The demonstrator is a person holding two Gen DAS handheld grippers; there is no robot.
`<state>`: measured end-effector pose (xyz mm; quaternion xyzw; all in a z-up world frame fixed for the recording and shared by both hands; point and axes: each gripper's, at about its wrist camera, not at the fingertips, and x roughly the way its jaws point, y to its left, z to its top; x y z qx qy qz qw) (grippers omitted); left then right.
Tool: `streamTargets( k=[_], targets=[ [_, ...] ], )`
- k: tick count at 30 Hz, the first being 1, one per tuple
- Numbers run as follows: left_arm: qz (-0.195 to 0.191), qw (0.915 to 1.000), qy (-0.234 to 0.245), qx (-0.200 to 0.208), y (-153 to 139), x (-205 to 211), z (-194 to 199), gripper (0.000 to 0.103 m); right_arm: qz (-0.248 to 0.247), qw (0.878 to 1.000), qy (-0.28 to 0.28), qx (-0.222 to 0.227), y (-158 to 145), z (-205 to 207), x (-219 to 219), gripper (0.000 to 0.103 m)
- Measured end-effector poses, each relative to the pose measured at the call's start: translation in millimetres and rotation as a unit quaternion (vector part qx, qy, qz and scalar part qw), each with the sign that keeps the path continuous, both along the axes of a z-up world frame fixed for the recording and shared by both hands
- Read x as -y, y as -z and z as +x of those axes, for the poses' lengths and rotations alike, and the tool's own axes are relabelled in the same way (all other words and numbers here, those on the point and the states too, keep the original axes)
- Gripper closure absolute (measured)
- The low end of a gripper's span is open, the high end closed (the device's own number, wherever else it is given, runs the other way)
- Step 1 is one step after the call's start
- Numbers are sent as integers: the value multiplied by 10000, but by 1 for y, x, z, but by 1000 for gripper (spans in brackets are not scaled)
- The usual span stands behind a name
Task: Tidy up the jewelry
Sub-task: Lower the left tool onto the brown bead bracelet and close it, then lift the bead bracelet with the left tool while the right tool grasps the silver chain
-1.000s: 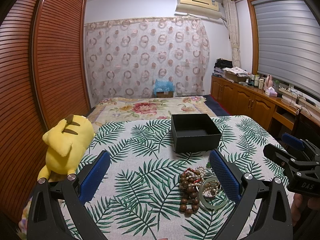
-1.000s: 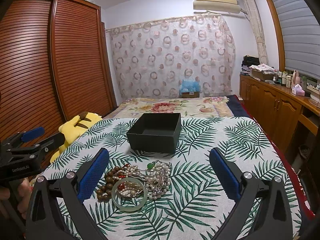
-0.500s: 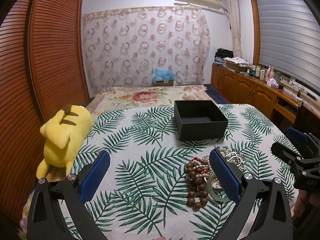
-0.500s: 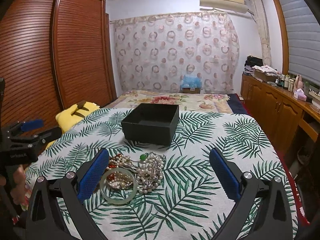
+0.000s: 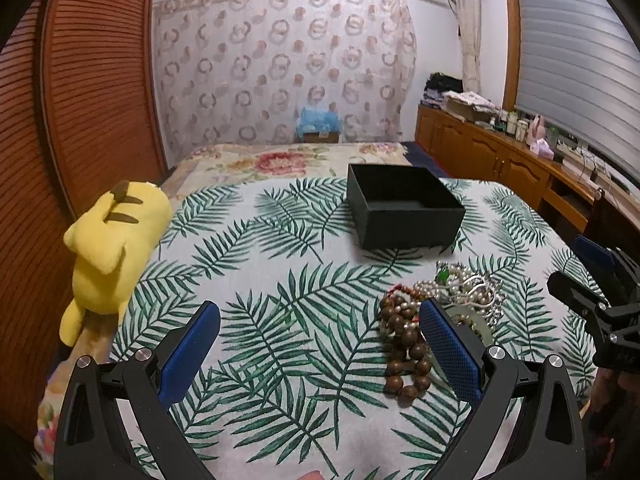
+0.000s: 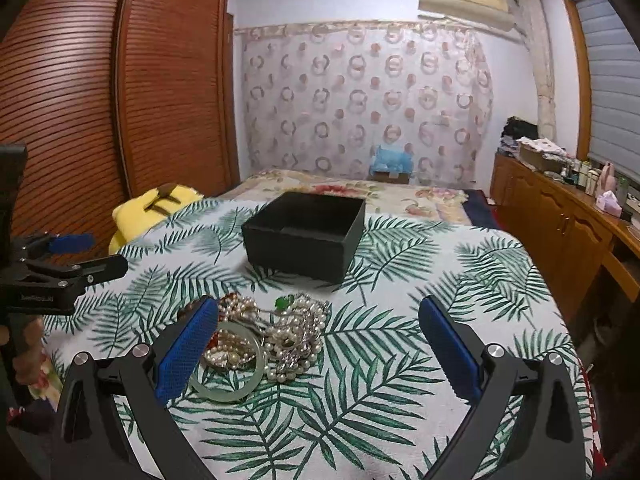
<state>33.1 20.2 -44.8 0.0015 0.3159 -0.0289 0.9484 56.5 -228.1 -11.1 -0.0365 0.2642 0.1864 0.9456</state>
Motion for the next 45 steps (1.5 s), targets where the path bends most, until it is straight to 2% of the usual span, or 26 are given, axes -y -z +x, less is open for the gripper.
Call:
streamTargets(
  k=[6, 8, 10, 14, 15, 19, 24, 29, 30, 33, 36, 40, 45],
  targets=[
    [-187, 9988, 263, -358, 16, 1, 9, 7, 4, 9987, -293, -406, 14, 13, 0, 4],
    [-251, 9976, 428, -479, 20, 4, 12, 7, -3, 9980, -356, -527, 19, 18, 0, 20],
    [-298, 9963, 566, -576, 24, 7, 15, 7, 49, 9969, -388, -680, 25, 21, 2, 30],
    [-647, 9913, 884, -725, 29, 10, 23, 7, 90, 9952, -426, -880, 35, 23, 4, 39],
    [-709, 9901, 942, -763, 30, 11, 25, 9, 80, 9949, -442, -901, 37, 22, 4, 39],
    [-906, 9846, 1107, -1008, 38, 19, 40, 38, 39, 9944, -464, -948, 39, 20, 7, 40],
    [-1230, 9759, 1203, -1344, 48, 24, 55, 63, 68, 9940, -449, -999, 43, 21, 11, 40],
    [-1424, 9713, 1165, -1508, 55, 21, 62, 67, 74, 9944, -445, -955, 42, 20, 11, 40],
    [-1471, 9703, 1161, -1531, 56, 20, 63, 72, 81, 9946, -442, -939, 42, 19, 12, 40],
    [-1520, 9703, 1150, -1490, 54, 16, 63, 86, 104, 9946, -433, -937, 42, 20, 13, 40],
    [-1492, 9727, 1158, -1348, 48, 14, 60, 91, 61, 9945, -462, -934, 42, 20, 12, 40],
    [-1344, 9780, 1175, -1082, 36, 13, 53, 91, 36, 9923, -617, -1078, 42, 22, 9, 40],
    [-1042, 9850, 1197, -673, 21, 15, 45, 91, 7, 9907, -718, -1158, 39, 31, 4, 54]
  ],
)
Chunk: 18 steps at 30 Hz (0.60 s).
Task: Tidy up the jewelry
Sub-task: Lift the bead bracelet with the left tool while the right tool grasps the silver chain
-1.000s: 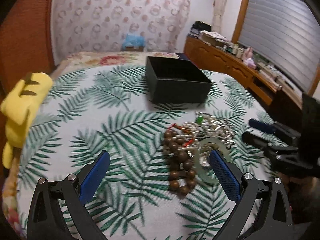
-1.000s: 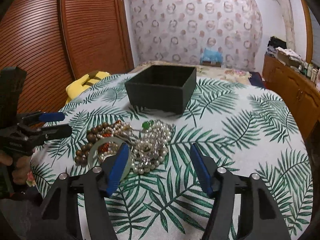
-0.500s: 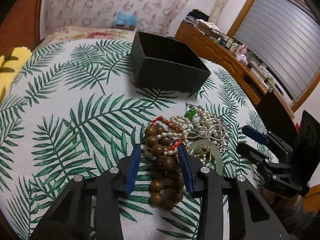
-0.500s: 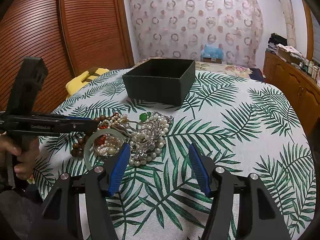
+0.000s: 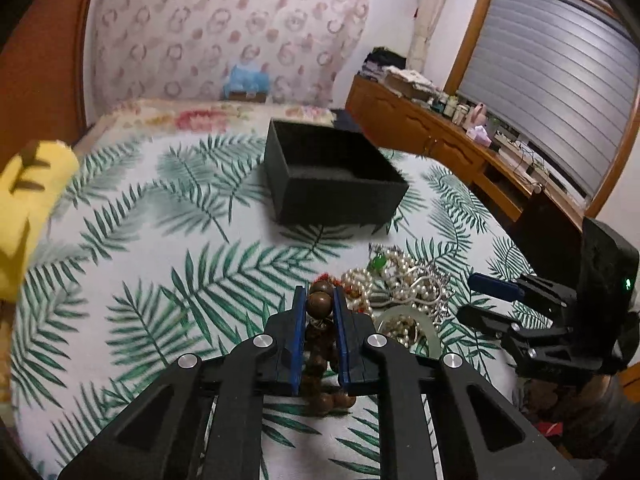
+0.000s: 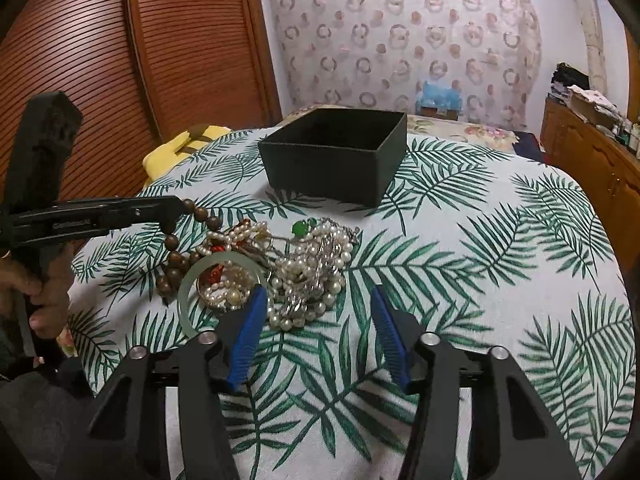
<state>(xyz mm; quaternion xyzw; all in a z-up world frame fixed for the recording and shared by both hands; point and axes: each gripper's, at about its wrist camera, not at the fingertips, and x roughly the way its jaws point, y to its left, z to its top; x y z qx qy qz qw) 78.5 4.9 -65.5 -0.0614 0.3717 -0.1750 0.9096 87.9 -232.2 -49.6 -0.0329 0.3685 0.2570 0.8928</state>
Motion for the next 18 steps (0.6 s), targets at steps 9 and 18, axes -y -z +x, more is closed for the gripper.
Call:
streamTargets(
  k=[9, 18],
  targets=[
    [102, 9991, -109, 397, -16, -4, -9, 91, 10, 9998, 19, -214, 1, 24, -13, 61],
    [3, 9981, -286, 544, -23, -15, -17, 91, 213, 9974, 63, -684, 13, 35, -8, 61]
  ],
)
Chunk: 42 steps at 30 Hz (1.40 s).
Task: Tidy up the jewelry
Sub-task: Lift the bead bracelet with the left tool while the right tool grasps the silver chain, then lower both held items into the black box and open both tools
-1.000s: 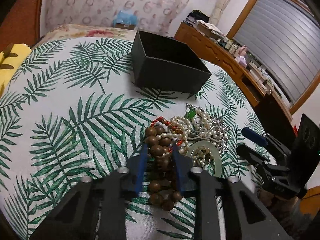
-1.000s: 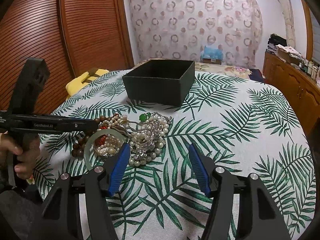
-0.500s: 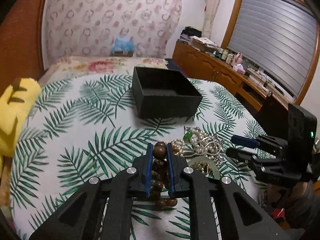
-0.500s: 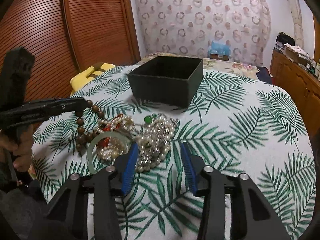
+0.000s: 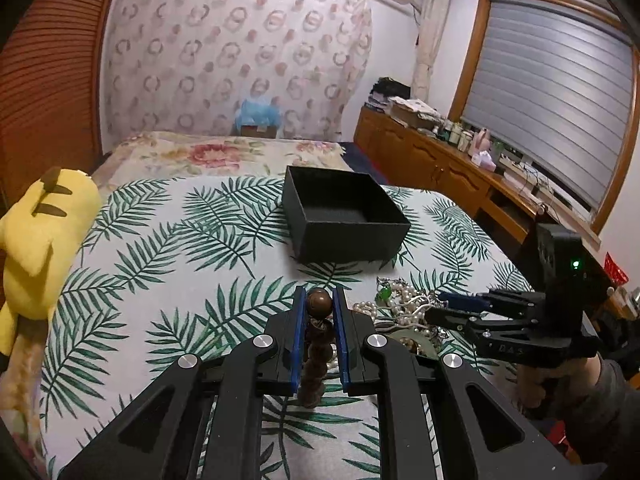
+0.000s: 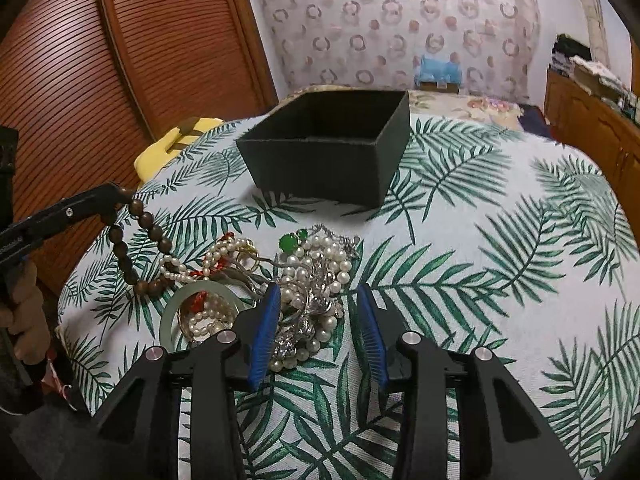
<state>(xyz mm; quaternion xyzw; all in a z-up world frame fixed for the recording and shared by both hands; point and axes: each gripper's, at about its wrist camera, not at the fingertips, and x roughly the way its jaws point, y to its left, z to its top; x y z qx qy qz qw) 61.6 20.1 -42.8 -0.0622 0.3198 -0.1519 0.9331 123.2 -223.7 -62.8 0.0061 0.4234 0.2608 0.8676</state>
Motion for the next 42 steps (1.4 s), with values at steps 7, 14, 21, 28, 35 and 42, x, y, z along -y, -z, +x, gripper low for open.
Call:
streamTargets(
  k=[7, 14, 21, 28, 35, 42],
  targets=[
    [-52, 10000, -27, 11, 1, -2, 0, 91, 277, 9994, 1, -183, -1, 4, 5, 82],
    [-34, 10000, -27, -16, 6, 1, -2, 91, 267, 9996, 55, -32, -12, 1, 16, 87],
    [-42, 10000, -23, -29, 8, 3, -1, 91, -196, 9986, 160, 462, -30, 0, 24, 88],
    [-4, 9999, -30, 97, 3, 5, 0, 91, -188, 9975, 177, 656, -40, 1, 29, 91],
    [0, 9997, 20, 234, -12, 7, 8, 91, -220, 9963, 96, 822, -49, 4, 25, 92],
    [-14, 9992, 41, 396, -29, 6, 15, 91, -114, 9951, 48, 979, -63, 2, 25, 92]
  ],
)
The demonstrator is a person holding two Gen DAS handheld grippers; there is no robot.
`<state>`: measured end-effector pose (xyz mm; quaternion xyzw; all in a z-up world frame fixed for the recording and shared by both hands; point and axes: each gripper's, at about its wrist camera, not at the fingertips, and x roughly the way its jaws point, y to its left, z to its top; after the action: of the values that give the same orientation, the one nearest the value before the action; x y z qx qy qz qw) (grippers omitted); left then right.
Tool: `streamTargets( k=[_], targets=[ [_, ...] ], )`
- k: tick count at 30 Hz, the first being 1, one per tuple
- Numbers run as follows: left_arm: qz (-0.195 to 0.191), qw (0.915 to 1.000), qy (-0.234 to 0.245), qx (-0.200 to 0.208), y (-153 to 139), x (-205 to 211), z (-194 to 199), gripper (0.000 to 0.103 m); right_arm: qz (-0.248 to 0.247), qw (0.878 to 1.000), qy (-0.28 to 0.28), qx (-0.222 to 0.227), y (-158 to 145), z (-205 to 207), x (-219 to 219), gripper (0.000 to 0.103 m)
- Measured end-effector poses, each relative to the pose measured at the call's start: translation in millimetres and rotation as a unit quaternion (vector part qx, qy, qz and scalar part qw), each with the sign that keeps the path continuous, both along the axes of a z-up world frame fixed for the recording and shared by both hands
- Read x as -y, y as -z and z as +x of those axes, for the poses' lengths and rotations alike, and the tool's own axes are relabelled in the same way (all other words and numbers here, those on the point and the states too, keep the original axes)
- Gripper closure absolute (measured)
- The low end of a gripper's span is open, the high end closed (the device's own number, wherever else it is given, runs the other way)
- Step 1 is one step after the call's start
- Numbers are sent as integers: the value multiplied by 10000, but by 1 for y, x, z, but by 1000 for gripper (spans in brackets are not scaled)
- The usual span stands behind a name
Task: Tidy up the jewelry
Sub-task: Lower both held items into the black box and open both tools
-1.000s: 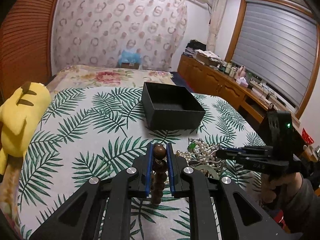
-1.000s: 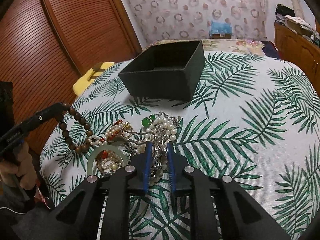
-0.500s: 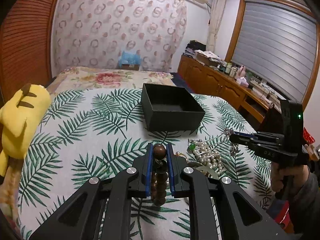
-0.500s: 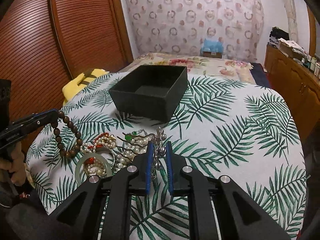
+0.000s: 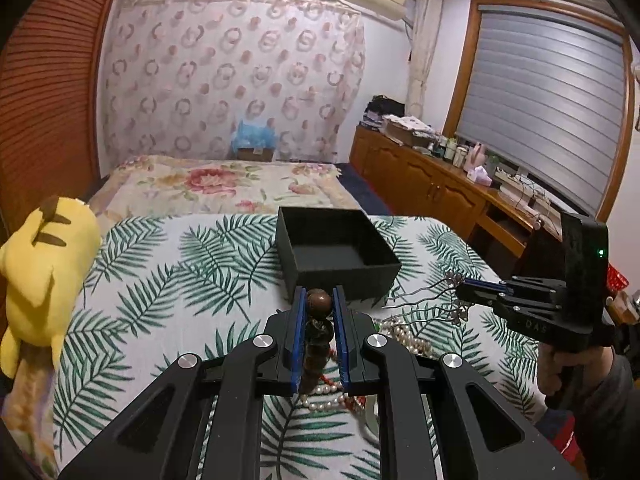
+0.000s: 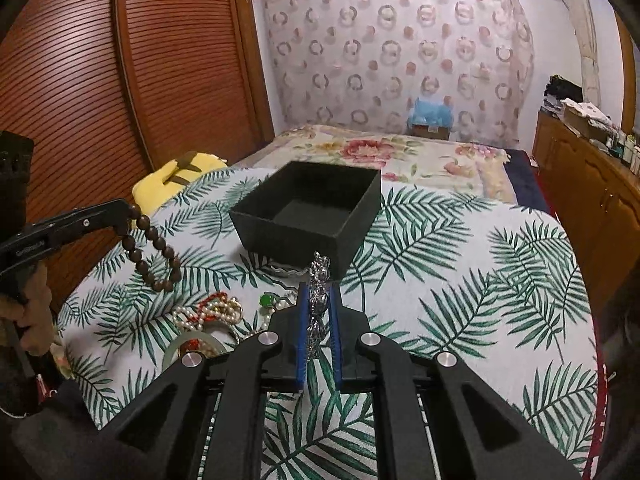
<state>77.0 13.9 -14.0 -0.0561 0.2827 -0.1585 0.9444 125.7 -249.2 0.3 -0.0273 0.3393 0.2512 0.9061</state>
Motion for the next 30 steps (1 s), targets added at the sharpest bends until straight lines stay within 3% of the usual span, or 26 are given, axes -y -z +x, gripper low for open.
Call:
streamTargets(
  k=[10, 18, 24, 30],
  targets=[
    [43, 9997, 66, 238, -24, 7, 18, 91, 122, 9994, -93, 312, -22, 21, -8, 92],
    [183, 9990, 113, 398, -41, 18, 50, 91, 209, 9988, -143, 420, -20, 54, -25, 92],
    [276, 9988, 120, 385, -45, 27, 78, 91, 286, 9992, -180, 228, -10, 92, -37, 92],
    [370, 9986, 176, 339, -42, 42, 104, 91, -6, 9993, -357, -113, 13, 111, -49, 92]
  ],
)
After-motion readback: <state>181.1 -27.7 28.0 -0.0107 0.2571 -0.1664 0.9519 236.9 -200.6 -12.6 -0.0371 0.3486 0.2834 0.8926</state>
